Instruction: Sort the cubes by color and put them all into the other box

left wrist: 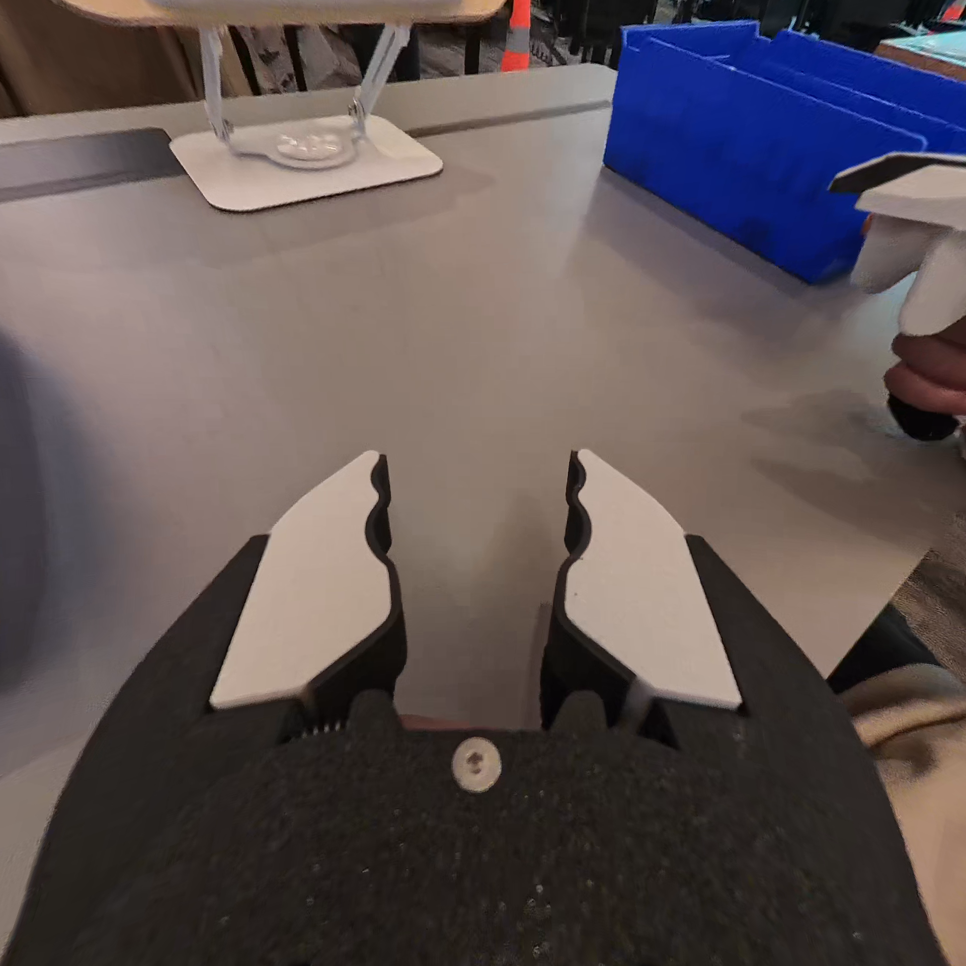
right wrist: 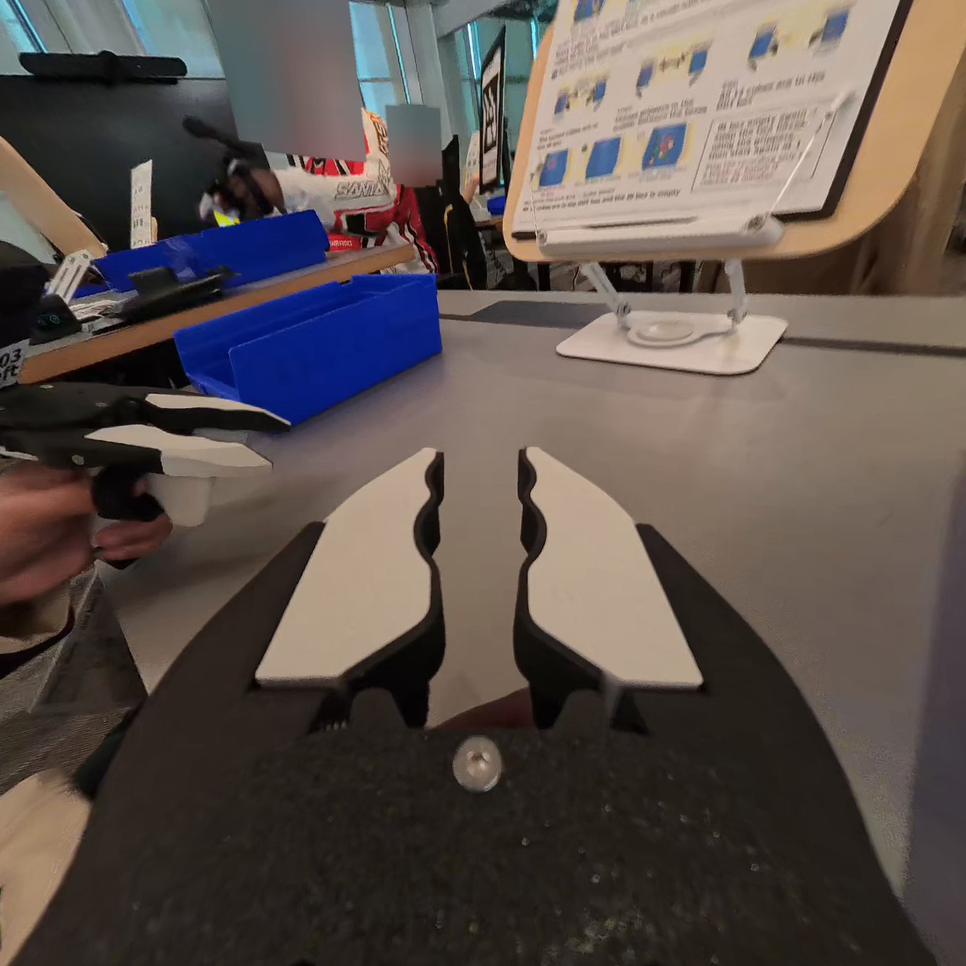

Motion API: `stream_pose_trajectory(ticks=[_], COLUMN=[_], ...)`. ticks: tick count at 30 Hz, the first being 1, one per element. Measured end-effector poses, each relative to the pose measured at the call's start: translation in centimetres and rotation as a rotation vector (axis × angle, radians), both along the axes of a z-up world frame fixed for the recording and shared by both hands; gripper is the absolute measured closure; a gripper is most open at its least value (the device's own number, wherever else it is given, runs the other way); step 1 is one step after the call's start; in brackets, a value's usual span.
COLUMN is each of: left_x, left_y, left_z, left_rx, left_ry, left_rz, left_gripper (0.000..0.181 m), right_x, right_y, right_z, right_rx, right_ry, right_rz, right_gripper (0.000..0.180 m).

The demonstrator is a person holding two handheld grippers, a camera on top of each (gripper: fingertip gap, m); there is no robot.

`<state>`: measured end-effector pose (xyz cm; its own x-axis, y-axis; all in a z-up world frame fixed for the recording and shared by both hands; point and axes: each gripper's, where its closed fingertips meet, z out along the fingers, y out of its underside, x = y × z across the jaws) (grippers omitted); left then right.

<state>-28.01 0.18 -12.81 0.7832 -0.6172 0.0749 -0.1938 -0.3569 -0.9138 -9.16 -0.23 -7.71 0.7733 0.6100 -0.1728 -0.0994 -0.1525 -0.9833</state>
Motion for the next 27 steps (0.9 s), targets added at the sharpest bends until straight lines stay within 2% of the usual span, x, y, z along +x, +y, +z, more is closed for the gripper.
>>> stream_pose_trajectory(ticks=[7,10,13,16,18,22,27], left_x=[0.5,-1.2,-7.2,-14.8,-19.9,-25.7,-28.8], left_y=[-1.0,-2.7,-1.3,3.5,8.0,15.2,20.4], left_z=[0.0,3.2,7.0,9.3,8.8,4.4,0.3], left_rx=[-0.073,-0.07,-0.017,-0.028,-0.092,-0.349,-0.585], left_ry=[-0.026,-0.027,0.109,0.336,0.519,0.733,0.782], left_rz=[-0.081,-0.171,-0.118,0.027,0.148,0.235,0.209], left_gripper=[0.115,0.117,0.119,0.12,0.119,0.122,0.123], right_x=[-0.5,-1.0,-1.3,-1.5,-1.7,-2.0,-2.4], right_y=[0.2,0.0,-0.3,-0.2,-0.1,0.1,-0.1], right_z=[-1.5,-1.7,-1.9,-2.0,-2.0,-2.0,-2.2], right_rx=[-0.006,0.003,0.01,0.016,0.015,0.016,0.018], right_ry=[-0.074,-0.105,-0.122,-0.137,-0.14,-0.151,-0.16], right_rz=[0.016,0.026,0.039,0.053,0.064,0.084,0.11], right_gripper=[0.153,0.153,0.153,0.154,0.154,0.154,0.154])
